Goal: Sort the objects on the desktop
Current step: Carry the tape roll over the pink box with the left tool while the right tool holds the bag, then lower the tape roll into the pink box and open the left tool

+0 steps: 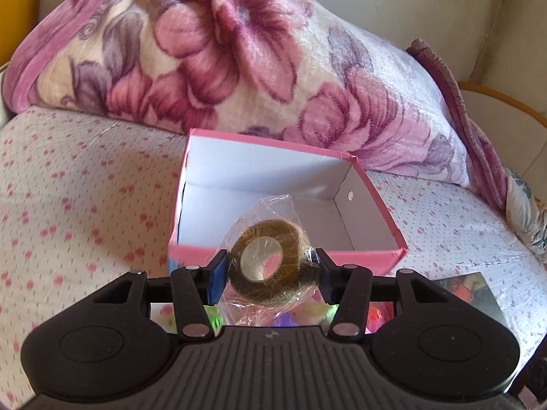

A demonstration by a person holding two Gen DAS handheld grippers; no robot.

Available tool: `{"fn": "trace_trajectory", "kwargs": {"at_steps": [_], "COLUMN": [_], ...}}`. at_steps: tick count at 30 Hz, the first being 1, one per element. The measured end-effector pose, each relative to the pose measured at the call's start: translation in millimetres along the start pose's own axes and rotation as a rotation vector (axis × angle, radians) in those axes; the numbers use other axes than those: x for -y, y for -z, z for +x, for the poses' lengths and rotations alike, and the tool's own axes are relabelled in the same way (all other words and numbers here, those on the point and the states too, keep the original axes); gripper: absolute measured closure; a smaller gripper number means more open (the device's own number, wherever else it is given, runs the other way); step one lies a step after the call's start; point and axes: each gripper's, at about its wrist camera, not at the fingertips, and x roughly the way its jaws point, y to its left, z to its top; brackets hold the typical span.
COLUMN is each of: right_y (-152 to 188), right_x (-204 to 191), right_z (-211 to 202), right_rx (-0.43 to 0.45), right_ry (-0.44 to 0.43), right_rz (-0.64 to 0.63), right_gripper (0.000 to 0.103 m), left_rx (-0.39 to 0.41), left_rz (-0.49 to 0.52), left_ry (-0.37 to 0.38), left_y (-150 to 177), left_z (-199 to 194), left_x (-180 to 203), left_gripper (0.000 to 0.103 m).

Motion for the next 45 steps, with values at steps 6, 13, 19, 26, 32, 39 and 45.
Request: {"fn": "trace_trajectory", "kwargs": {"at_steps": [6, 13, 19, 26, 32, 39, 45], "right_y": [1, 1, 2, 3, 3, 4, 3], "right_x": [6, 14, 20, 27, 27, 24, 22], "right_z": [2, 5, 8, 12, 13, 13, 13], "right_rx": [0.004, 0.007, 0.009, 0.002, -0.001, -0.001, -0.003], "right_ry": [-0.027, -0.050, -0.070, -0.075, -0.072, -0.065, -0.051], "right_rz": [0.039, 0.092, 0.136, 0.149, 0.151, 0.136, 0.125], "right_gripper": [0.092, 0.092, 0.092, 0.092, 0.092, 0.091, 0.091], "left_rx": [-0.044, -0.139, -0.249, -0.310, -0.358, -0.348, -0.312], "left_rz": [0.048, 0.078, 0.099, 0.120, 0.125, 0.139, 0.066], "left_ry": [-0.039, -0.101, -0.151, -0.183, -0.204, -0.201, -0.140], "left_y": [-37, -57, -54, -50, -48, -46, -45], "left_z": [44, 104, 148, 165, 175, 165, 145], "left_x": [9, 13, 10, 7, 7, 12, 3], "left_gripper": [0.052, 0.052, 0.052, 0.052, 0.049, 0.039, 0.038]}}
